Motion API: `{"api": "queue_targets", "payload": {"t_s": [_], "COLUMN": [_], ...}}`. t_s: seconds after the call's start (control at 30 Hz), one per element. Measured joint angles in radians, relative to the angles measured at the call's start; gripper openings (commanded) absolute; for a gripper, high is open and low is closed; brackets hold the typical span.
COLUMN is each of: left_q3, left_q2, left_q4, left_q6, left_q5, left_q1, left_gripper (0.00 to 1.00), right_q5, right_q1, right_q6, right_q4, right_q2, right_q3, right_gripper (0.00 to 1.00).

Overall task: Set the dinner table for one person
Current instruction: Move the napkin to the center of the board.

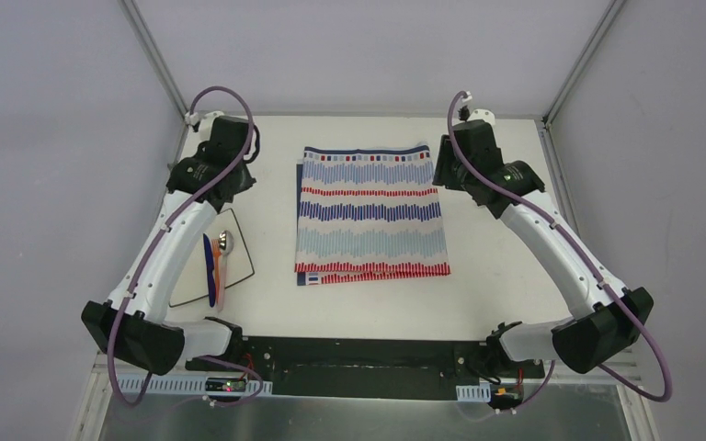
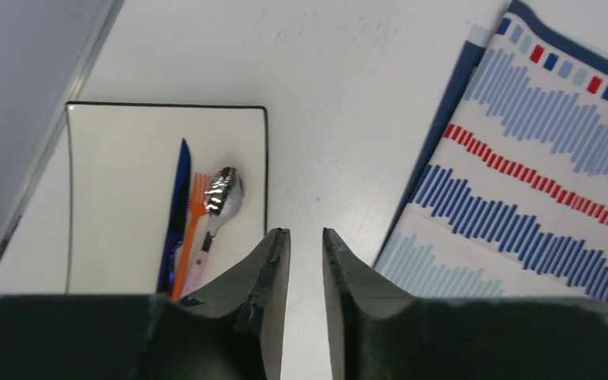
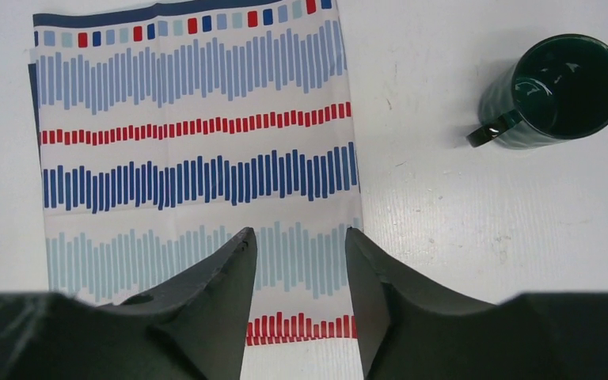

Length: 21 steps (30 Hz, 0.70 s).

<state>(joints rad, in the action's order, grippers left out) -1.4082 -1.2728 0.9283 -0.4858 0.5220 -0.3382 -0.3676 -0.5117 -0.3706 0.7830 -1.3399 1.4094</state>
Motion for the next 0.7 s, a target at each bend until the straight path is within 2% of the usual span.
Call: {"api": "queue_targets", "payload": {"t_s": [0.03, 0.13, 0.3, 0.4, 0.7], "left_q3": [0.001, 0.012, 0.105, 0.135, 0.328], "left_q2": [0.005, 0.025, 0.104, 0.126, 0.22], "left_q4": [0.011, 0.041, 0.027, 0.023, -0.024], "left_q6": [-0.015, -0.049, -0.104, -0.143, -0.3], "left_q5": [-0.01, -0.064, -0.271, -0.335, -0.45], "left_q1": [0.019, 0.106, 0.38, 0.495, 0.645], "left_gripper": [0.0, 0.0, 0.0, 0.0, 0.0], "right_q5": [0.013, 0.041, 0.089, 0.119, 0.194], "right_q1": [0.001, 0.005, 0.019, 0.027, 0.041], "right_q6": [0.004, 0.014, 0.022, 0.019, 0.012], "right_q4": [0.001, 0.001, -0.004, -0.013, -0.038], "right_q2": [0.0, 0.0, 0.002, 0.009, 0.023], "right_q3": [0.0, -0.002, -0.021, -0.043, -0.081], "right_gripper": [0.44, 0.35, 0.0, 0.0, 0.0]}}
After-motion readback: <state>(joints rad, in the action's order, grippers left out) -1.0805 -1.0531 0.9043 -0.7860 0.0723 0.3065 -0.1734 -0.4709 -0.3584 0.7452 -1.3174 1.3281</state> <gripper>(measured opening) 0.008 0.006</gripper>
